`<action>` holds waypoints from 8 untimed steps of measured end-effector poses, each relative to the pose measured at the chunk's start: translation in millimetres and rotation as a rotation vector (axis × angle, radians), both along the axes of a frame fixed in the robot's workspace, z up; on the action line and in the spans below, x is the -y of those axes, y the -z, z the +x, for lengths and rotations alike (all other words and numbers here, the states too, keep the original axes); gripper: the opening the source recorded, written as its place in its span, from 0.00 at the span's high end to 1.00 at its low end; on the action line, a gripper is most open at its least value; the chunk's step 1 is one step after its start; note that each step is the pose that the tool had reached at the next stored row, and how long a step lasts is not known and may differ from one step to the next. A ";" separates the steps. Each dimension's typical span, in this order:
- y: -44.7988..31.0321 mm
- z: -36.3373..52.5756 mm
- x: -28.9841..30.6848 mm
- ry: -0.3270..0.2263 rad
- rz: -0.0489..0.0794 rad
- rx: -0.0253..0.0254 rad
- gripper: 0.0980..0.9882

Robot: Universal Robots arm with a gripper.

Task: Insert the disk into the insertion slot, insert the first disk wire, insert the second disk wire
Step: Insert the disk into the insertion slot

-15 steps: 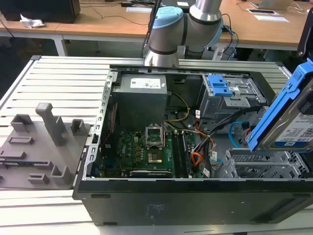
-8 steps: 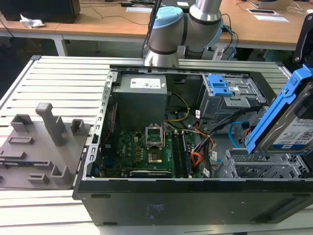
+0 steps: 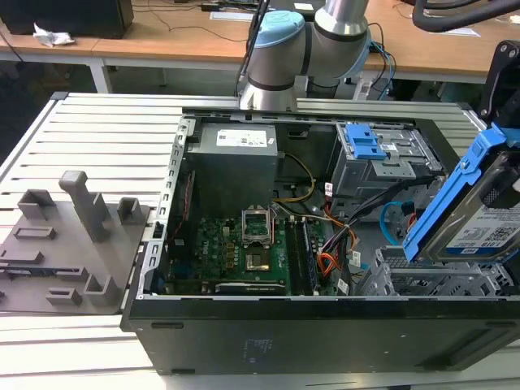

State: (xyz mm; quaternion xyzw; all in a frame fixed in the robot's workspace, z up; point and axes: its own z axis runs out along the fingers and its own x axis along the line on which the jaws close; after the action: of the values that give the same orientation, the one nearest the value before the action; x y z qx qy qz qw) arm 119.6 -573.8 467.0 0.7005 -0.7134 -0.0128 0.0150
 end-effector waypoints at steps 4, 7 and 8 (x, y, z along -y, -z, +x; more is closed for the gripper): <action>9.2 0.0 -0.2 0.000 0.001 0.0000 0.70; 12.5 0.0 -1.2 0.000 0.002 0.0000 0.70; 13.3 0.0 -2.3 0.000 0.002 0.0000 0.70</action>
State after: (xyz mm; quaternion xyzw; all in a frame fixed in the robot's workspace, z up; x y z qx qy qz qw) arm 119.6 -571.6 453.7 0.7005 -0.7134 -0.0137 0.0141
